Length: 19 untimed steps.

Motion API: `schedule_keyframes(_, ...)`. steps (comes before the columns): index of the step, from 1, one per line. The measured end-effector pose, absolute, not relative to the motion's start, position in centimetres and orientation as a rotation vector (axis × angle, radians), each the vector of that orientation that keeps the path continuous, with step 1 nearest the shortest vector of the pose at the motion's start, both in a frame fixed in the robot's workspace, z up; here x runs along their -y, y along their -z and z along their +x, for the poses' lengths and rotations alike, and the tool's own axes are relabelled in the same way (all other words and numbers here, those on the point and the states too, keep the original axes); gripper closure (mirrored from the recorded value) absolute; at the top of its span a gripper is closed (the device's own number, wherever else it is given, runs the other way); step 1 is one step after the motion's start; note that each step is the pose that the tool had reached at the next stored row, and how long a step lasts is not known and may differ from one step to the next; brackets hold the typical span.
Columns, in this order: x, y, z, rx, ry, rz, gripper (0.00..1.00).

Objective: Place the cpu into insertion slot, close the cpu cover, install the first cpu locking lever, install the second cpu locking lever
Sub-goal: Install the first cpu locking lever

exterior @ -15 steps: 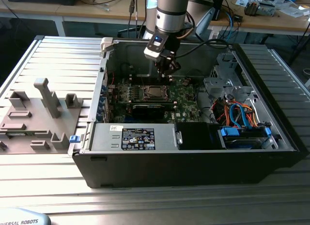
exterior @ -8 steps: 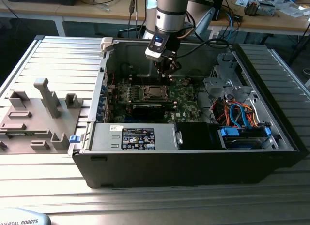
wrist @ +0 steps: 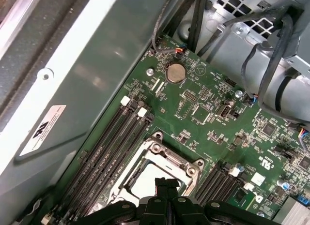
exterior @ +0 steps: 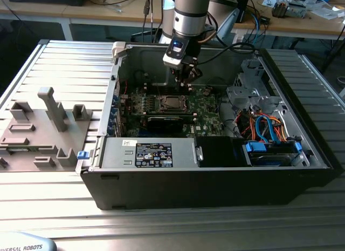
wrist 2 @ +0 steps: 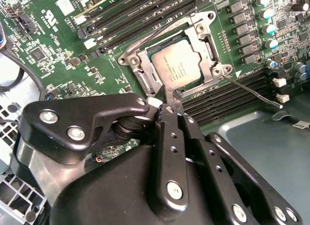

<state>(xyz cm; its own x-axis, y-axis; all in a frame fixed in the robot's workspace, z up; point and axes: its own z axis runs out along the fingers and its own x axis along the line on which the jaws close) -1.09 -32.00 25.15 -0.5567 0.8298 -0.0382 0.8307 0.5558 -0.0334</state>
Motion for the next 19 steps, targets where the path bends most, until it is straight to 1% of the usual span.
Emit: schedule_keyframes(19, 32.0, -25.15, -1.09, -2.81, 0.073, 1.358, 0.89)
